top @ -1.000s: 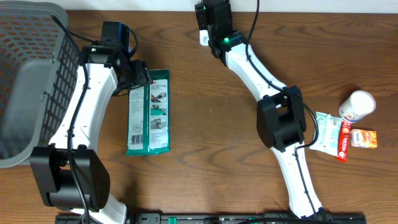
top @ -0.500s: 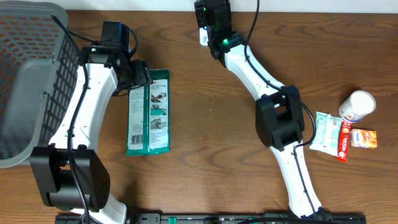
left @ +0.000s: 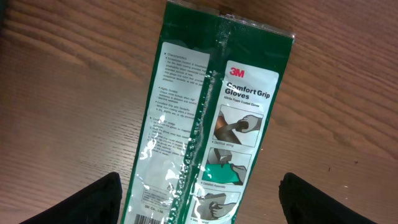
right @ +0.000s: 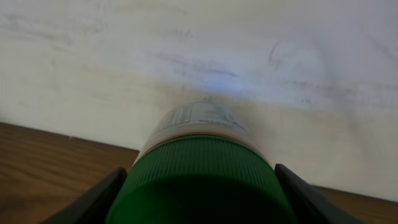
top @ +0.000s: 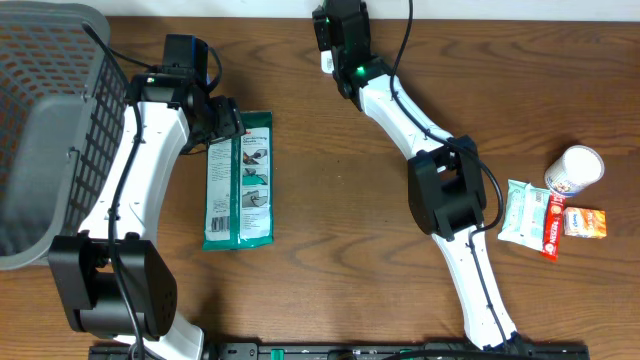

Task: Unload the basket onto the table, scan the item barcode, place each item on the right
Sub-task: 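Hold the jar label facing the white scanner with the right gripper, then carry the jar right and lower it beside the packs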

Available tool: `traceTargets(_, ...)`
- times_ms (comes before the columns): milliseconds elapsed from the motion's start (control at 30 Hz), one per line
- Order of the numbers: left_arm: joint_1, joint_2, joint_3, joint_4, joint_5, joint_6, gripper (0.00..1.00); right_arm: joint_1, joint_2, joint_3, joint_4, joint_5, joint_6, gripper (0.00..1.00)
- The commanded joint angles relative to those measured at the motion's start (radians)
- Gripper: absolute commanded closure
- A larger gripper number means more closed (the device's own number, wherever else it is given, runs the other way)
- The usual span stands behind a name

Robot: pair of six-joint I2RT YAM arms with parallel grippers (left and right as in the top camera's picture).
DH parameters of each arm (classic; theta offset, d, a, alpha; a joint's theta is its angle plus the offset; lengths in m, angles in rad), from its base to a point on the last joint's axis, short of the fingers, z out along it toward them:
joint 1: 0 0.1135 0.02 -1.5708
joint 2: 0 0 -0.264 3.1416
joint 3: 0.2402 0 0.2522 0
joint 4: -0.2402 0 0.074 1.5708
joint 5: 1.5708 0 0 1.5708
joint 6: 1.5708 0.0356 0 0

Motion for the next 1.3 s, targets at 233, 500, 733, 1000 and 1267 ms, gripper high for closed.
traceTargets(233, 0.004, -0.013, -0.008, 0.0, -0.013, 0.006, 0.19, -0.003, -0.007, 0.006, 0.0, 0.013, -0.004, 0.99)
traceTargets(500, 0.004, -0.013, -0.008, 0.0, -0.013, 0.006, 0.19, -0.003, -0.007, 0.007, 0.038, 0.013, -0.003, 0.99)
traceTargets(733, 0.004, -0.013, -0.008, 0.0, -0.013, 0.006, 0.19, -0.003, -0.072, 0.007, 0.036, 0.006, 0.019, 0.99)
traceTargets(1000, 0.004, -0.013, -0.008, 0.0, -0.013, 0.006, 0.19, -0.008, -0.295, 0.007, -0.29, -0.046, 0.05, 0.99)
traceTargets(1267, 0.004, -0.013, -0.008, 0.0, -0.013, 0.006, 0.19, -0.073, -0.539, 0.007, -0.833, -0.142, 0.066, 0.99)
